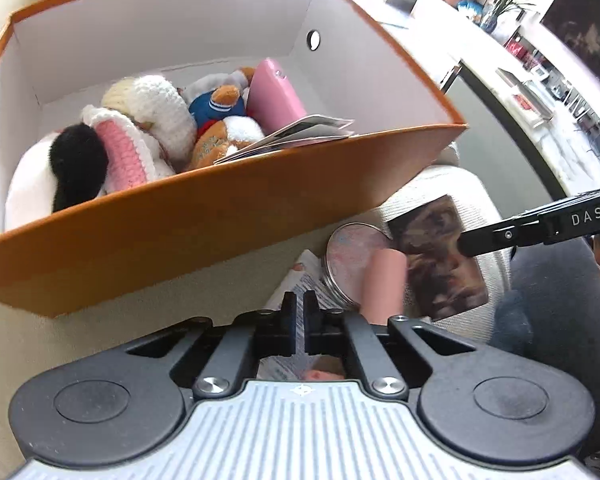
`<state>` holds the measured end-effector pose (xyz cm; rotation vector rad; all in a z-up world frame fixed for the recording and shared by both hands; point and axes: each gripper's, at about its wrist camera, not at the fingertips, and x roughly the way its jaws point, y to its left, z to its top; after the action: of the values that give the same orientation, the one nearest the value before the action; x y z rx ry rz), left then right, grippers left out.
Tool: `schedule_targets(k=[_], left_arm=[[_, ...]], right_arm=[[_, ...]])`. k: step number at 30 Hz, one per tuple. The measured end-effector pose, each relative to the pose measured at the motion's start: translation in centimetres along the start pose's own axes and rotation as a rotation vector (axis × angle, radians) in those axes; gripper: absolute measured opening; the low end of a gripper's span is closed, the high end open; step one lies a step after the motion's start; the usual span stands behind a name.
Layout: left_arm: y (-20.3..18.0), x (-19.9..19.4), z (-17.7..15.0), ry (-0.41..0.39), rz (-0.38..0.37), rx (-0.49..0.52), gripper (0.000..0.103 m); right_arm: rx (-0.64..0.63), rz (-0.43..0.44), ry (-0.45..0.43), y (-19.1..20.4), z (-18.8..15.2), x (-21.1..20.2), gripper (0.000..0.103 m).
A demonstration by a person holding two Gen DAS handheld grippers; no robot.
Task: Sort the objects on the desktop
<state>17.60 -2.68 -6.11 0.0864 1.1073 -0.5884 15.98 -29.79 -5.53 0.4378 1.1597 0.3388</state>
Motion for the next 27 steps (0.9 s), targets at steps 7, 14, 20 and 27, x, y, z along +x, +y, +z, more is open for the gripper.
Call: schedule_targets(k=[7, 14, 20, 27], left_arm=[[0.1, -1.4, -1.1, 0.004, 0.043, 0.022, 0.003], [1.0, -1.9, -1.1, -0.005, 0.060, 0.004, 0.003], [1.5, -2.0, -1.1, -0.015, 0.054, 0.011, 0.005], [1.9, -1.8, -0.9, -0.003, 0.062, 0.047, 0.022]], right_arm=[[-0.117, -0.093, -0.012, 3.9, 0.5, 2.2, 0.038], [-0.247, -0.276, 0.009, 6.7, 0.3, 3.4, 0.038], [-0.195, -0.233, 0.045, 5.6, 1.0, 4.1, 0.033], [-0.233, -0.260, 0.048, 6.6, 0.5, 3.7, 0.035]])
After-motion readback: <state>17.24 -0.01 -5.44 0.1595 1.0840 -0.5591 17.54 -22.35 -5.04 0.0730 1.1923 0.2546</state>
